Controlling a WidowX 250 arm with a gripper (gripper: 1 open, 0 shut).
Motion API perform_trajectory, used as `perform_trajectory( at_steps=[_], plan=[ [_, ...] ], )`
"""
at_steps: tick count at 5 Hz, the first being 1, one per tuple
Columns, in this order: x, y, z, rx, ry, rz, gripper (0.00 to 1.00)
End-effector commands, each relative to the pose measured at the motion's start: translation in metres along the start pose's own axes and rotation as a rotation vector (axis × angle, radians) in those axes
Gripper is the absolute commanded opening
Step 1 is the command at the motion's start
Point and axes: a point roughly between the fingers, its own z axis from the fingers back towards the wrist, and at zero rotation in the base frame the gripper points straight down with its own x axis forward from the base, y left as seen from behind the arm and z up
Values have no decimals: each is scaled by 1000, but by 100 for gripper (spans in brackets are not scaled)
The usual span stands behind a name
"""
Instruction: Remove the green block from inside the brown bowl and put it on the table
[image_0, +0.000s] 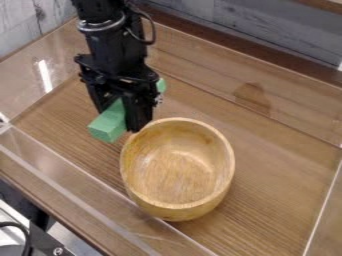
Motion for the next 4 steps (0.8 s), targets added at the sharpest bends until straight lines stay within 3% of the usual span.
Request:
perform_trajectory(
  at_steps=[1,4],
  plan=[
    [9,8,15,26,-68,5,0],
    [4,21,3,43,-67,6,0]
  ],
)
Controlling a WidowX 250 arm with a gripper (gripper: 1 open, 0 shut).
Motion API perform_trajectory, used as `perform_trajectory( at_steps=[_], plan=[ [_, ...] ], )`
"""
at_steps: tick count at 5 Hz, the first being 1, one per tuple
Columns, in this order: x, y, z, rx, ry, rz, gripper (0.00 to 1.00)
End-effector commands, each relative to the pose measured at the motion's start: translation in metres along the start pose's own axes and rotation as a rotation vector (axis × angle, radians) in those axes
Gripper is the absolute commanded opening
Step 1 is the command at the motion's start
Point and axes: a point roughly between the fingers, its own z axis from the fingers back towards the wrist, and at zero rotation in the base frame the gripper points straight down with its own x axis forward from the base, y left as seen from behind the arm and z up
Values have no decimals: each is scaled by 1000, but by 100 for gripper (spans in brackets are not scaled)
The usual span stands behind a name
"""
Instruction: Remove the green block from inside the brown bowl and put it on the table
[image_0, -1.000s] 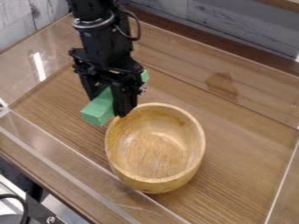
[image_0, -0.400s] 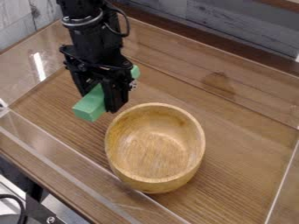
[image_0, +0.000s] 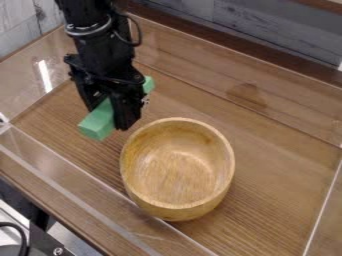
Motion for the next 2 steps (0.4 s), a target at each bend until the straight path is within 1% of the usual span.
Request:
perform_trajectory(
  at_steps=[1,2],
  plan=[
    [3,6,1,17,-31,7,0],
    [4,10,-4,22,-34,6,0]
  ],
)
